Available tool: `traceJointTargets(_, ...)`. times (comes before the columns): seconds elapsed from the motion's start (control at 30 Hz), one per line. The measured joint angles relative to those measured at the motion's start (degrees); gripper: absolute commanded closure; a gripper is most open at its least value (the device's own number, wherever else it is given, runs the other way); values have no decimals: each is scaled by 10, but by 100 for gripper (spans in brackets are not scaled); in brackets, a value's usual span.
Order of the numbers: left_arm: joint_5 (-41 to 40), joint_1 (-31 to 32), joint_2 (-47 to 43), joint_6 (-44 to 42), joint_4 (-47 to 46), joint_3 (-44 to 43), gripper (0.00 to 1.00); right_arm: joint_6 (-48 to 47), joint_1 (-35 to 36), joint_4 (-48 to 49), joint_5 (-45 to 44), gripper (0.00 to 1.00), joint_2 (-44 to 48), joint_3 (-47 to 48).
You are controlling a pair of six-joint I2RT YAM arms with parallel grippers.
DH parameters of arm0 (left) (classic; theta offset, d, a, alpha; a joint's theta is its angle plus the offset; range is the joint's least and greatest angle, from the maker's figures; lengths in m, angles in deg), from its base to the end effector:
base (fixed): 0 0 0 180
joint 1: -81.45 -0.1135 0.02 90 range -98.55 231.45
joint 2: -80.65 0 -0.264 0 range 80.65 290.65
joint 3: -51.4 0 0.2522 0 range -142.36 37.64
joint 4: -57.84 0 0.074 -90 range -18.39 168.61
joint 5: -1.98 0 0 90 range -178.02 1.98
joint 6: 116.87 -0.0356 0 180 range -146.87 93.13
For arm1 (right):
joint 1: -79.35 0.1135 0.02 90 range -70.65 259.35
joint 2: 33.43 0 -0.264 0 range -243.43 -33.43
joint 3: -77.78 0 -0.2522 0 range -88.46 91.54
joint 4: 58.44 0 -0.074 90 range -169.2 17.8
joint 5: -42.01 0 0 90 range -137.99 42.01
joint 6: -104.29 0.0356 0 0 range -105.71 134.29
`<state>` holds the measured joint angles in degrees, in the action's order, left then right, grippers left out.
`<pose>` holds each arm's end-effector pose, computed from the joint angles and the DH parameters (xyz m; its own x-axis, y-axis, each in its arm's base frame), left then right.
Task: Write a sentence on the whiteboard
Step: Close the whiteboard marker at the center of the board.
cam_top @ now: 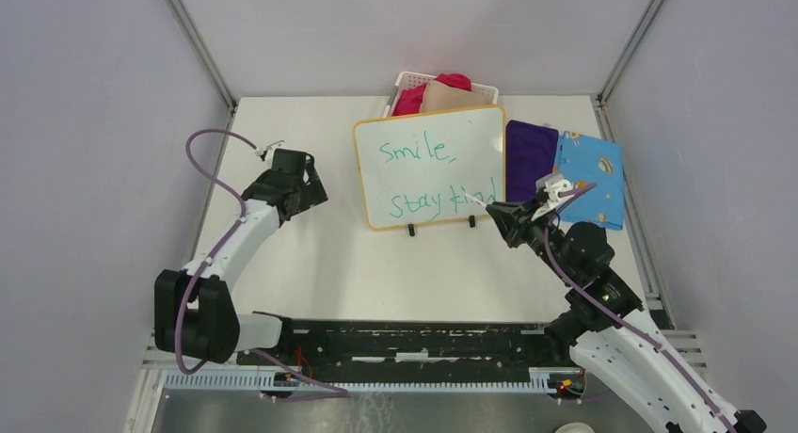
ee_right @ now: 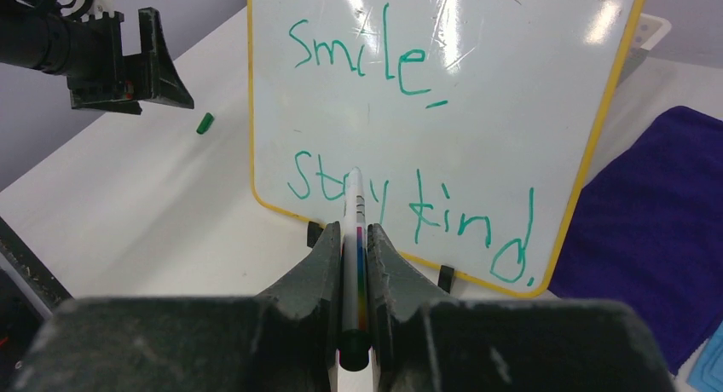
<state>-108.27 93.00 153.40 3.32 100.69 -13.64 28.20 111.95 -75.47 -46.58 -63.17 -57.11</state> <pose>0.2571 -0.0400 0.2488 -0.6402 -0.3507 -0.6835 -0.4043 0.9103 -0.0884 0.1204 0.0780 0.3081 -0.1582 0.1841 -0.9701 -0.5371 0.8084 0.2410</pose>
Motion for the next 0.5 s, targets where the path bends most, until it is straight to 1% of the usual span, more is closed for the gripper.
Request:
traceJointTargets(0.2, 17, -36, 59, 0, 21, -26, 1, -9, 0, -29, -2, 100, 43, -10)
traceJointTargets(0.37, 50, -71, 122, 0, 25, -44, 1, -9, 2, -33, -1, 100, 50, -34)
traceJointTargets(0.5, 76, -76, 171, 0, 26, -68, 1, -9, 9, -40, -1, 100, 50, -42)
